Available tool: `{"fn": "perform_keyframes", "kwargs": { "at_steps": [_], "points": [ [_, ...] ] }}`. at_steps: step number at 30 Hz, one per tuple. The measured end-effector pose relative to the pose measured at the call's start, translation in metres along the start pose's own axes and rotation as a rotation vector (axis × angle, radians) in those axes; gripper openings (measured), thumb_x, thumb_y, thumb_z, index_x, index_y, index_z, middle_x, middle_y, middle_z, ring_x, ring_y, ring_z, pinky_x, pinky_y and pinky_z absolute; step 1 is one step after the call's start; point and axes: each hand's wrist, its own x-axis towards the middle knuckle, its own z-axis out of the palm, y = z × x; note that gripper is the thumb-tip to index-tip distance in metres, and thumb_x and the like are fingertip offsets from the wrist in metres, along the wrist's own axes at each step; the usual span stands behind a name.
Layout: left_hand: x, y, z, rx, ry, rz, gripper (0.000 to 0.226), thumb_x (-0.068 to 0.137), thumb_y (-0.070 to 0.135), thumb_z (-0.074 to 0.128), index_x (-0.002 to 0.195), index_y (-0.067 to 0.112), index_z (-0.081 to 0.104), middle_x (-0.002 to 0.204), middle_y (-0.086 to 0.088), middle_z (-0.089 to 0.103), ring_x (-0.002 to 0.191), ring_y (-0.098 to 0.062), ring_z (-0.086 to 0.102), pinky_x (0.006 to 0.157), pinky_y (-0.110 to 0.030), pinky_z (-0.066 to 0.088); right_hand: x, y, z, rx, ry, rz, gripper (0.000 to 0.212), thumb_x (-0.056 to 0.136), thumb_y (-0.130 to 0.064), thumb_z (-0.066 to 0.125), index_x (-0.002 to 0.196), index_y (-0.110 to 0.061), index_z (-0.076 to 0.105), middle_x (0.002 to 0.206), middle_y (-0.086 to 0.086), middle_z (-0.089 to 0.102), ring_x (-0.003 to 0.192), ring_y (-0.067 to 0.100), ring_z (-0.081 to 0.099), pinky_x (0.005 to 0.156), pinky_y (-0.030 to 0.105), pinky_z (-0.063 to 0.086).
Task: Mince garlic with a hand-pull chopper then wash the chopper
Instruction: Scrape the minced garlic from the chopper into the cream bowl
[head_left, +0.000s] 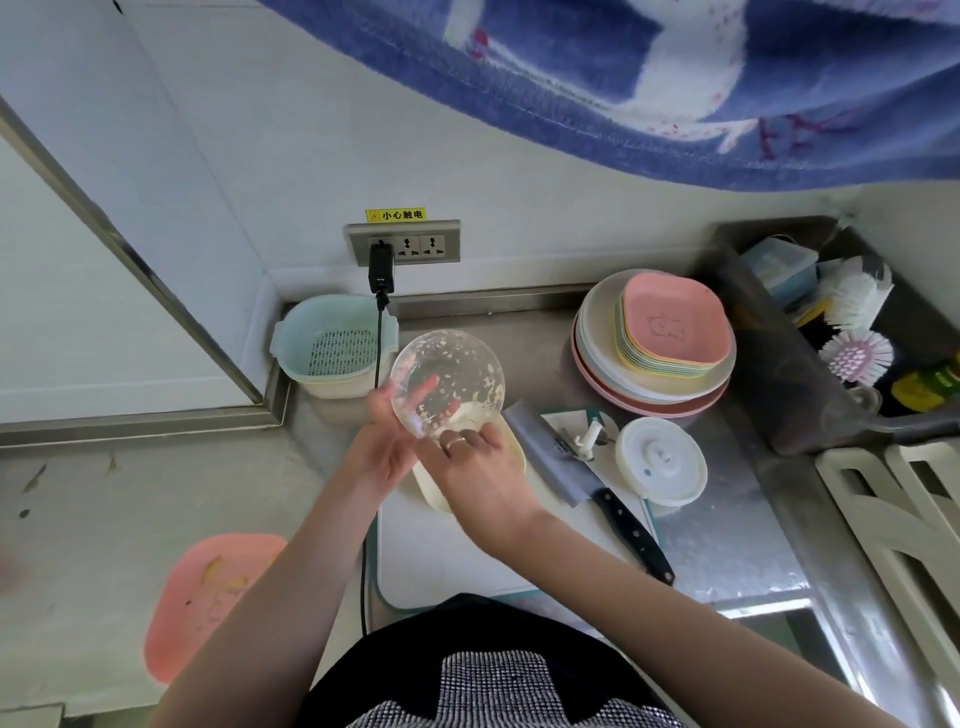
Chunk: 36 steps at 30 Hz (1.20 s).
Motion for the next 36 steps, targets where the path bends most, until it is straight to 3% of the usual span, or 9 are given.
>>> {"fn": "perform_keyframes", "kwargs": {
  "at_steps": [6, 10, 14, 18, 21, 25, 28, 31, 36],
  "points": [
    [-0.002, -0.005, -0.005, 0.032, -0.039, -0.026, 0.045, 0.101, 0.044, 0.026, 0.120, 0.013, 0.053, 0.129, -0.012, 0.058, 0.111, -0.028, 0.058, 0.070, -0.051, 0.058, 0.031, 0.021, -0.003, 0.118, -0.084, 0.279, 0.053, 0.041, -0.006, 0.087, 0.088, -0.015, 0.063, 0.060, -0.001, 0.057, 0.051, 0.023, 0.059, 0.061, 0.027, 0.046],
    [0.001, -0.002, 0.003, 0.113, -0.059, 0.014, 0.049, 0.102, 0.044, 0.025, 0.144, 0.022, 0.034, 0.140, -0.005, 0.046, 0.109, -0.026, 0.062, 0.072, -0.040, 0.058, 0.014, 0.009, 0.007, 0.221, -0.182, 0.186, 0.056, 0.066, 0.007, 0.066, 0.117, -0.015, 0.058, 0.077, 0.009, 0.062, 0.071, 0.030, 0.062, 0.077, 0.037, 0.042],
    [0.009, 0.005, 0.002, 0.249, 0.057, -0.008, 0.037, 0.101, 0.045, 0.028, 0.132, 0.032, 0.044, 0.141, 0.003, 0.048, 0.109, -0.025, 0.059, 0.074, -0.046, 0.054, -0.010, 0.019, 0.005, 0.187, -0.246, 0.135, 0.047, 0.055, 0.014, 0.060, 0.096, -0.010, 0.062, 0.074, 0.012, 0.059, 0.069, 0.034, 0.060, 0.067, 0.034, 0.034],
    [0.011, -0.003, 0.001, 0.294, 0.037, -0.053, 0.030, 0.100, 0.046, 0.033, 0.116, 0.033, 0.056, 0.124, 0.005, 0.056, 0.107, -0.024, 0.055, 0.076, -0.058, 0.053, 0.015, 0.032, 0.013, 0.234, -0.161, 0.272, 0.038, 0.075, 0.003, 0.058, 0.109, -0.014, 0.057, 0.086, 0.011, 0.059, 0.081, 0.034, 0.058, 0.079, 0.038, 0.037],
    [0.013, 0.001, 0.010, 0.369, 0.116, -0.028, 0.033, 0.099, 0.048, 0.035, 0.125, 0.036, 0.051, 0.117, 0.009, 0.059, 0.107, -0.023, 0.063, 0.083, -0.053, 0.054, 0.013, 0.022, 0.021, 0.320, -0.178, 0.240, 0.039, 0.075, 0.002, 0.057, 0.110, -0.015, 0.057, 0.081, 0.006, 0.057, 0.080, 0.033, 0.059, 0.076, 0.036, 0.035],
    [0.011, 0.008, 0.005, 0.593, 0.193, 0.050, 0.029, 0.094, 0.055, 0.040, 0.119, 0.049, 0.054, 0.127, 0.007, 0.057, 0.102, -0.023, 0.067, 0.063, -0.047, 0.058, -0.013, 0.030, 0.025, 0.325, -0.197, 0.147, 0.031, 0.076, 0.005, 0.054, 0.101, -0.014, 0.060, 0.079, 0.005, 0.053, 0.080, 0.032, 0.057, 0.072, 0.030, 0.025],
    [0.005, 0.002, 0.001, 0.741, 0.130, 0.139, 0.042, 0.098, 0.053, 0.035, 0.137, 0.040, 0.042, 0.131, 0.003, 0.050, 0.109, -0.024, 0.062, 0.069, -0.053, 0.058, -0.005, 0.044, 0.032, 0.323, -0.185, 0.254, 0.029, 0.081, 0.002, 0.053, 0.102, -0.017, 0.059, 0.092, 0.007, 0.063, 0.087, 0.029, 0.059, 0.073, 0.029, 0.024],
    [0.001, -0.004, 0.007, 0.849, 0.111, 0.200, 0.041, 0.102, 0.042, 0.030, 0.140, 0.033, 0.038, 0.131, -0.001, 0.047, 0.101, -0.018, 0.064, 0.063, -0.041, 0.060, 0.007, 0.045, 0.037, 0.433, -0.137, 0.335, 0.020, 0.086, -0.002, 0.054, 0.101, -0.014, 0.059, 0.091, 0.007, 0.065, 0.083, 0.033, 0.059, 0.072, 0.031, 0.030],
    [0.000, 0.003, 0.002, 1.014, 0.090, 0.308, 0.038, 0.102, 0.030, 0.033, 0.140, 0.032, 0.039, 0.129, 0.001, 0.045, 0.091, -0.007, 0.064, 0.059, -0.043, 0.060, -0.006, 0.054, 0.042, 0.500, -0.334, 0.307, 0.012, 0.093, -0.013, 0.051, 0.101, -0.016, 0.060, 0.097, 0.007, 0.062, 0.092, 0.029, 0.058, 0.081, 0.033, 0.039]
  ]
}}
